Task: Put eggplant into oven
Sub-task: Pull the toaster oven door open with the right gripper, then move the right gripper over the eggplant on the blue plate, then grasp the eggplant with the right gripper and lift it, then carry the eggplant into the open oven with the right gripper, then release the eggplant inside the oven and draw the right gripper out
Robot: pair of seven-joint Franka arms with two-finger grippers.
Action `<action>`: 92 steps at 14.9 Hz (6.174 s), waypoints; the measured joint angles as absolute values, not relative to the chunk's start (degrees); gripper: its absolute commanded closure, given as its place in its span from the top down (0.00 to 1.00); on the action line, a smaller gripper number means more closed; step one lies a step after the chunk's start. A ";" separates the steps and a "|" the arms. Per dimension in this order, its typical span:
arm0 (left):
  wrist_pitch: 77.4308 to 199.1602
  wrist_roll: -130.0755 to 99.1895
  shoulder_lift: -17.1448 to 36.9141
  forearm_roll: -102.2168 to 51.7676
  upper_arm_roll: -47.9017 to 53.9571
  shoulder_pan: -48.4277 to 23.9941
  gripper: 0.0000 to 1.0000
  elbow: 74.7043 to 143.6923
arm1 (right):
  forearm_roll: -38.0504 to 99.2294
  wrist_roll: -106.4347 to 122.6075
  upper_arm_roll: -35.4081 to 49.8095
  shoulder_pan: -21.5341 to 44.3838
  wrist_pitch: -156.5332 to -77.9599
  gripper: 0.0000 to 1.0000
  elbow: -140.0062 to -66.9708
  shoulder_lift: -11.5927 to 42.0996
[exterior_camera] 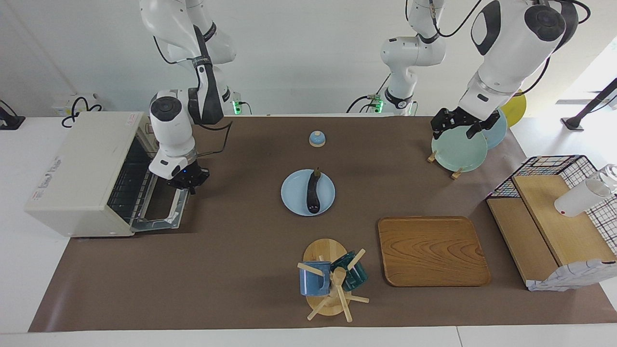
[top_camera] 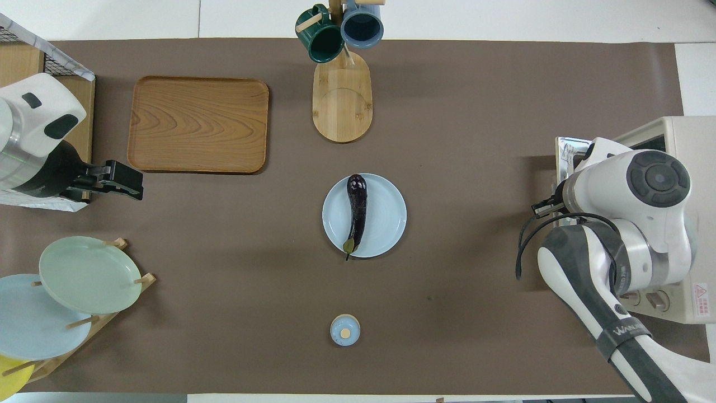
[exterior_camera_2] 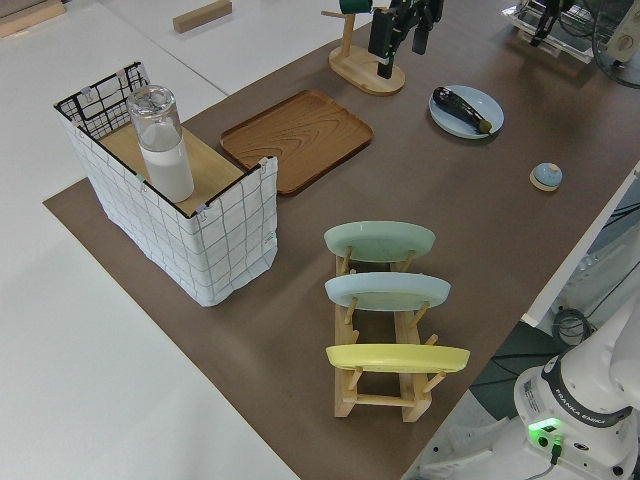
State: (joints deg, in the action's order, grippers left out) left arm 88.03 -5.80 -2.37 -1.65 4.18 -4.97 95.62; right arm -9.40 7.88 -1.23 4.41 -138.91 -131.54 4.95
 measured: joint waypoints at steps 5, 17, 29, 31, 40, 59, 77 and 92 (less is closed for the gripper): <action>88.22 -5.80 -3.00 -1.65 4.01 -4.77 1.00 95.75 | -9.43 6.12 -1.47 5.17 -139.57 0.00 -131.55 5.89; 89.80 -5.80 -2.75 -1.65 3.96 -4.75 1.00 96.30 | 0.72 -17.11 -1.47 29.94 -128.23 0.53 -114.09 8.44; 90.01 -5.80 -2.50 -1.65 3.96 -4.75 1.00 96.29 | -1.34 -39.30 -1.94 43.88 -125.25 0.33 -90.26 31.08; 90.01 -5.80 -2.54 -1.65 3.95 -4.75 1.00 96.27 | -1.34 -39.30 -1.98 44.01 -126.78 0.33 -92.49 30.66; 90.02 -5.80 -2.79 -1.65 3.82 -4.74 1.00 96.26 | -1.34 -39.30 -1.93 45.54 -133.75 0.00 -101.04 28.29; 90.02 -5.80 -2.79 -1.65 3.71 -4.74 1.00 96.26 | -12.43 -5.52 -3.63 17.67 -103.08 0.00 -108.45 6.92; 90.02 -5.80 -2.79 -1.65 3.71 -4.74 1.00 96.26 | -16.04 10.85 -3.54 -1.29 -115.17 0.33 -122.61 1.43; 90.02 -5.80 -2.79 -1.65 3.71 -4.74 1.00 96.26 | -13.50 5.11 -2.34 6.52 -120.71 0.00 -121.83 2.30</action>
